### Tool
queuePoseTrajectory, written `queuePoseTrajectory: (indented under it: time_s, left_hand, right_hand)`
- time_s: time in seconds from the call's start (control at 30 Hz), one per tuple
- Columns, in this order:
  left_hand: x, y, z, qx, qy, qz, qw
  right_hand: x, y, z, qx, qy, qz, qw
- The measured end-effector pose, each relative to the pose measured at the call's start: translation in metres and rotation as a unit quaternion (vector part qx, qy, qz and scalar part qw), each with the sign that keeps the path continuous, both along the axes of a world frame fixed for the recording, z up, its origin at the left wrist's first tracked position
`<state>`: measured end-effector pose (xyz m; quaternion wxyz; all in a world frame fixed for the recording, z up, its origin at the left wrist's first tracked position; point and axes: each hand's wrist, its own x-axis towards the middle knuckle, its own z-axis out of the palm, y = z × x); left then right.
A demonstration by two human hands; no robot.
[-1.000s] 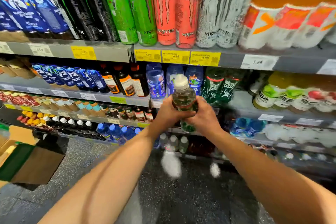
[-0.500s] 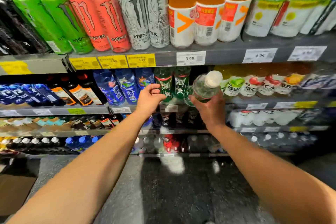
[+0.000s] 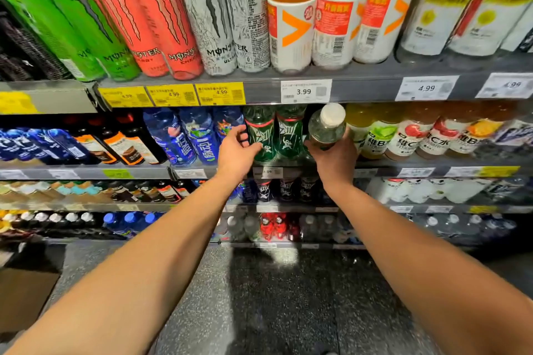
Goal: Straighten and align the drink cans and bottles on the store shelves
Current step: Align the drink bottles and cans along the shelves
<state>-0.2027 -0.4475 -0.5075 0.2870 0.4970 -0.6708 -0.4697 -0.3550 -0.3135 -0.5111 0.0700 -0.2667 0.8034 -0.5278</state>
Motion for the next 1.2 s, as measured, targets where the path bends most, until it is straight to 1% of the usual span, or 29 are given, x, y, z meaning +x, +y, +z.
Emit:
queuePoseTrajectory:
  time_s: [0.1, 0.2, 0.37, 0.7, 0.83, 0.93, 1.03, 1.1, 1.2]
  left_hand:
    - [-0.002, -0.002, -0.003, -0.001, 0.001, -0.015, 1.0]
    - [-0.004, -0.002, -0.004, 0.005, 0.01, -0.015, 1.0]
    - [-0.008, -0.001, -0.006, 0.005, 0.021, 0.007, 1.0]
    - [-0.008, 0.005, -0.003, 0.004, 0.017, 0.013, 1.0]
    - [-0.008, 0.007, 0.0, 0.009, 0.008, 0.014, 1.0]
    - [-0.007, 0.01, 0.002, 0.017, 0.01, 0.011, 1.0]
    - [-0.004, 0.012, 0.004, 0.032, 0.035, 0.015, 0.999]
    - [-0.002, 0.014, 0.006, 0.034, 0.049, 0.016, 0.998]
    - [0.003, 0.018, 0.01, 0.03, 0.058, 0.011, 0.998]
  right_hand:
    - [-0.007, -0.007, -0.006, 0.019, -0.009, 0.002, 1.0]
    - [-0.013, -0.016, -0.002, 0.043, 0.008, -0.002, 0.999]
    - [-0.023, -0.027, 0.007, 0.142, 0.032, 0.002, 0.989]
    - [-0.025, -0.028, 0.002, 0.203, 0.04, -0.002, 0.978]
    - [-0.024, -0.024, -0.001, 0.255, 0.036, 0.003, 0.966]
    - [-0.018, -0.018, -0.004, 0.25, 0.036, -0.003, 0.968]
    - [-0.008, -0.014, -0.011, 0.215, 0.032, -0.017, 0.976]
    - [0.0, -0.014, -0.01, 0.172, 0.01, -0.016, 0.985]
    - [0.015, -0.013, 0.001, 0.092, -0.007, 0.012, 0.996]
